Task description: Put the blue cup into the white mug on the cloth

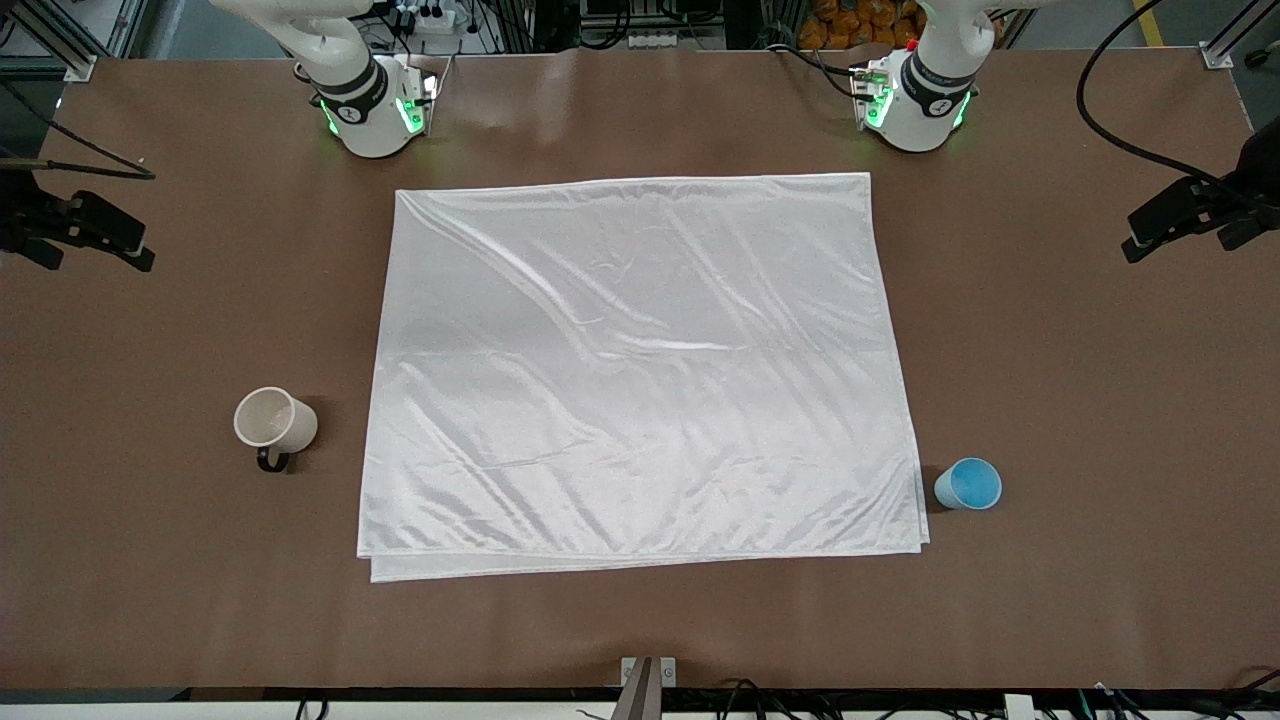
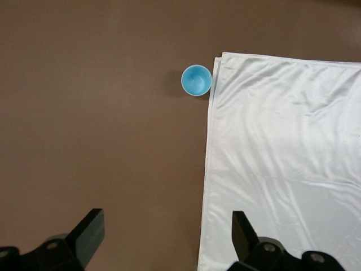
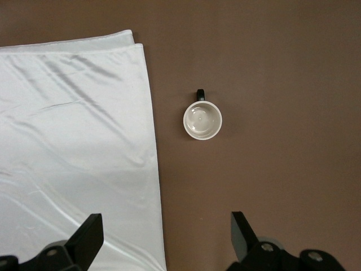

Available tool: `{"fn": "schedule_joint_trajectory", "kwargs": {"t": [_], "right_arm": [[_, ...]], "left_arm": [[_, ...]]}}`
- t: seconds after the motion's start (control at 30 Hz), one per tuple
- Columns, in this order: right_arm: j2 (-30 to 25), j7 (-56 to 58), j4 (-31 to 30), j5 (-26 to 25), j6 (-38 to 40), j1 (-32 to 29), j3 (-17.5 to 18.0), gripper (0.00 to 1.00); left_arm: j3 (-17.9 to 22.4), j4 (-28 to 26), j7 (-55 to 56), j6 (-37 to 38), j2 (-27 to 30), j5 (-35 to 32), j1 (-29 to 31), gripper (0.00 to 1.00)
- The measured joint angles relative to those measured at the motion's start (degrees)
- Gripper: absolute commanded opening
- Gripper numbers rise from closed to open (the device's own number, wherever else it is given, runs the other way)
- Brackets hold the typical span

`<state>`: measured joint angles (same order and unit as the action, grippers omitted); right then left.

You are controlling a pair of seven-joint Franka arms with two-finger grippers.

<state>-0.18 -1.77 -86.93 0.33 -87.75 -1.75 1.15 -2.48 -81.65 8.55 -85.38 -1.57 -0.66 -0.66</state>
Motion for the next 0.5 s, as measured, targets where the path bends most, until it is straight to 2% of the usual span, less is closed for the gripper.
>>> {"fn": "schedule_joint_trajectory", "kwargs": {"t": [0.5], "right_arm": [[0.01,0.0,-0.01,0.02,0.0,0.21,0.03,1.0]], "left_arm": [[0.25,-0.3,-0.02,-0.02,-1.31,0.0,0.13,1.0]]}}
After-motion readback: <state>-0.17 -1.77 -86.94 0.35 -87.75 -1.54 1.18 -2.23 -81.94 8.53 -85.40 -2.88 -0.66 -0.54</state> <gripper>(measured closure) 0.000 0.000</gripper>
